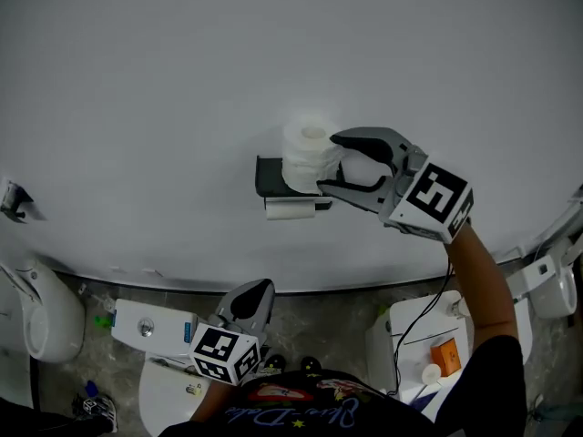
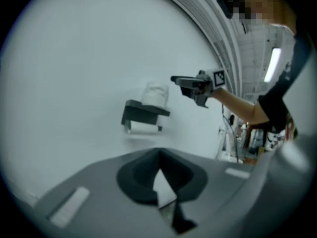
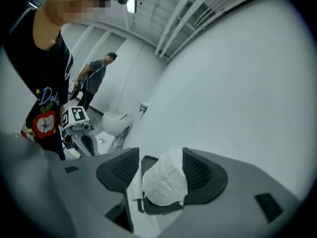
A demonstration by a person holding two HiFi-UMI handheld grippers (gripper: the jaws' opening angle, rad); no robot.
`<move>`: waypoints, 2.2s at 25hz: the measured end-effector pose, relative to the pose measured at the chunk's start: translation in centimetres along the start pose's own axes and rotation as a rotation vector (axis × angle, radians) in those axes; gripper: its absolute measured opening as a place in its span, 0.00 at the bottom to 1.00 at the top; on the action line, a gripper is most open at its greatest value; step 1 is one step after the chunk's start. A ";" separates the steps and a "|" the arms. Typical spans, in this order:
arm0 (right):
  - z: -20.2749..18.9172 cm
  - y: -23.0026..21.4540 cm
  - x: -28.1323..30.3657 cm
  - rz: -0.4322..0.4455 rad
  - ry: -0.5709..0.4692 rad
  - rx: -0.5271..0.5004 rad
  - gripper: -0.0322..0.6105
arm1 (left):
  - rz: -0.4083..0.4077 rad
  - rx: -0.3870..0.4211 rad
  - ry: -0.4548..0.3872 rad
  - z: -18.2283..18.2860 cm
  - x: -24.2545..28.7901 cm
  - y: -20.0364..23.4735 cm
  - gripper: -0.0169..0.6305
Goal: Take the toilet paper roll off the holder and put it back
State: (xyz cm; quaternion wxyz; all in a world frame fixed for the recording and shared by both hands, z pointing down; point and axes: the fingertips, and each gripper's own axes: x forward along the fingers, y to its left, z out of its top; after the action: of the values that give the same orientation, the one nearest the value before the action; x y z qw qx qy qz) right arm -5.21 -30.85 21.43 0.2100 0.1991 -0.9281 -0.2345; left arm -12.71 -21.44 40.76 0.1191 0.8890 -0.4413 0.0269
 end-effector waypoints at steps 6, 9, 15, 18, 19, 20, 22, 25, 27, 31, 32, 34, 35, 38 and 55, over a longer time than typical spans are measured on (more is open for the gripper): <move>-2.2 -1.4 4.0 0.165 0.290 -0.155 0.46 | -0.017 -0.037 -0.006 0.2 0.0 1.6 0.02; -3.4 -1.7 5.3 0.222 0.387 -0.155 0.46 | -0.020 -0.052 0.004 -0.2 -0.2 2.0 0.02; -5.5 -1.5 6.2 0.318 0.512 -0.159 0.46 | -0.021 -0.071 0.017 -0.5 -0.3 2.8 0.02; -5.4 -1.7 6.3 0.324 0.521 -0.166 0.46 | -0.013 -0.088 0.022 -0.8 -0.4 3.1 0.02; -5.3 -1.7 6.3 0.317 0.520 -0.168 0.46 | -0.012 -0.095 0.022 -0.9 -0.3 3.1 0.02; -5.3 -1.8 6.3 0.304 0.520 -0.165 0.46 | -0.013 -0.098 0.022 -0.9 -0.3 3.1 0.02; -5.3 -1.9 6.0 0.262 0.513 -0.143 0.46 | -0.019 -0.092 0.022 -0.8 -0.3 3.0 0.02; -4.7 -2.1 5.2 0.177 0.408 -0.068 0.45 | -0.023 -0.074 0.010 -0.3 -0.3 2.9 0.02; -3.3 -2.5 4.1 0.109 0.260 0.039 0.44 | -0.025 -0.064 -0.001 0.2 -0.1 2.9 0.02; -0.7 -3.0 0.5 -0.029 -0.071 0.281 0.44 | -0.027 -0.046 -0.006 0.9 0.3 3.1 0.02; -0.5 -2.8 -0.6 -0.053 -0.147 0.342 0.44 | -0.029 -0.041 -0.011 1.1 0.5 3.0 0.02; -0.5 -1.7 -2.8 -0.081 -0.279 0.453 0.44 | -0.034 -0.032 -0.022 1.6 0.8 2.9 0.02; -0.8 -0.8 -3.8 -0.092 -0.329 0.502 0.44 | -0.035 -0.028 -0.027 1.7 1.0 2.8 0.02; -3.0 2.2 -5.7 -0.122 -0.417 0.640 0.44 | -0.037 -0.022 -0.037 2.2 1.5 2.7 0.02; -14.0 14.0 -5.0 -0.165 -0.501 1.134 0.40 | -0.054 -0.003 -0.027 2.2 3.1 1.5 0.02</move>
State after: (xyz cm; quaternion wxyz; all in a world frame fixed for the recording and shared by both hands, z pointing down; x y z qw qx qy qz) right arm 1.93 -22.07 38.48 -0.1711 0.2894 -0.9107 0.2398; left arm -12.17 -25.24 39.44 0.1153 0.9006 -0.4189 0.0108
